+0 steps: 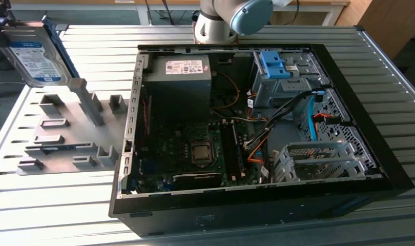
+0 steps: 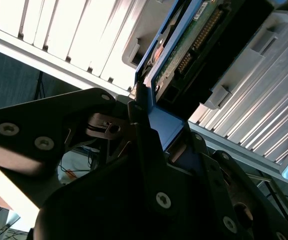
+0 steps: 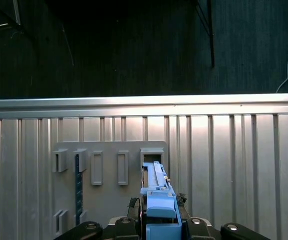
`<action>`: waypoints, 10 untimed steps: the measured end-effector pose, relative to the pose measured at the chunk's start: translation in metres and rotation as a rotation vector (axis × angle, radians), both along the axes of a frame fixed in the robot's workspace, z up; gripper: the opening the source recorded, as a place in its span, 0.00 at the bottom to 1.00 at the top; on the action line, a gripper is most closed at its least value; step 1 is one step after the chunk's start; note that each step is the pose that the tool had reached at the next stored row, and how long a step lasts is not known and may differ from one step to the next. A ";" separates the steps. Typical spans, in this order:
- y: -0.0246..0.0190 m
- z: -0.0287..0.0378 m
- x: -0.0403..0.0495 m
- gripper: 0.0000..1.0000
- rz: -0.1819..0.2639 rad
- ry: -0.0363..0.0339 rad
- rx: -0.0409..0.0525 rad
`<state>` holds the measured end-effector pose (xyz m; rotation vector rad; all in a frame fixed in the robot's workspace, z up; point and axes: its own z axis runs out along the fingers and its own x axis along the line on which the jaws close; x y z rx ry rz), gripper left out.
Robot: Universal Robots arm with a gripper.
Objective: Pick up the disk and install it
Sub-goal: 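Pick up the disk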
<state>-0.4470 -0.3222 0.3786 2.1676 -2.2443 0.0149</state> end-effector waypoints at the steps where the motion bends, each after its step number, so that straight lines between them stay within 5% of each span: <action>1: 0.0000 0.0005 0.0000 0.36 0.000 0.0000 -0.0001; 10: 0.0000 0.0046 0.0000 0.36 0.000 0.0000 -0.0001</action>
